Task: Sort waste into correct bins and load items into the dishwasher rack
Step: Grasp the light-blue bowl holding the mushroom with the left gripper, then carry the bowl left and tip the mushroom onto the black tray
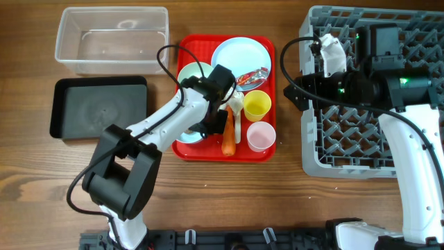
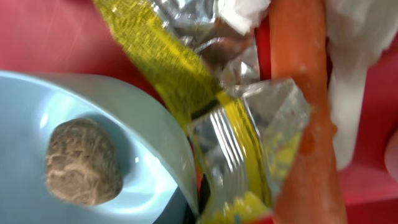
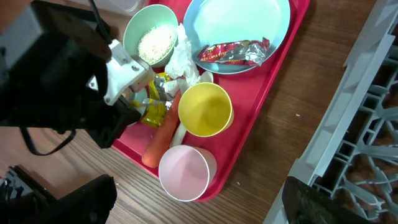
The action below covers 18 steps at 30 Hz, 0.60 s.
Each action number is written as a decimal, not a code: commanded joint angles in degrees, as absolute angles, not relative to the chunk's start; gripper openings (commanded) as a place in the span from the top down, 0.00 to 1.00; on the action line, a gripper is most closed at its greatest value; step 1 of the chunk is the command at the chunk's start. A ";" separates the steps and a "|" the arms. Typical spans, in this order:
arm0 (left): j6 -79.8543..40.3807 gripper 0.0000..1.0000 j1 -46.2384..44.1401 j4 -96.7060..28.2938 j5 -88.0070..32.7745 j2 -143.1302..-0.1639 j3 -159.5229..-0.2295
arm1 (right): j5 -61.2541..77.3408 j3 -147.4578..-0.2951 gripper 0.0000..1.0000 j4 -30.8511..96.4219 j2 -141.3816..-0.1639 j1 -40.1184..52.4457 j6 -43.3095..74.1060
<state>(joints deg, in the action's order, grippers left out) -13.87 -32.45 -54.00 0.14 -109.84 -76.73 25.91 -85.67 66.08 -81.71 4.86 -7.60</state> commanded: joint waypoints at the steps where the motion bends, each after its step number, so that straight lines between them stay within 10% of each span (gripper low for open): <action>1: -13.98 0.96 -31.83 -59.13 -0.10 -108.73 -82.56 | 26.85 -86.52 0.12 65.82 -82.19 5.30 -7.35; 18: -12.45 0.96 -11.11 -70.70 -12.53 -97.47 -91.90 | 26.35 -86.52 0.11 65.21 -82.19 5.28 -7.53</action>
<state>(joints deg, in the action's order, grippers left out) -13.85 -19.53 -70.57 -5.89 -101.19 -90.74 25.91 -85.67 65.54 -81.71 4.86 -7.60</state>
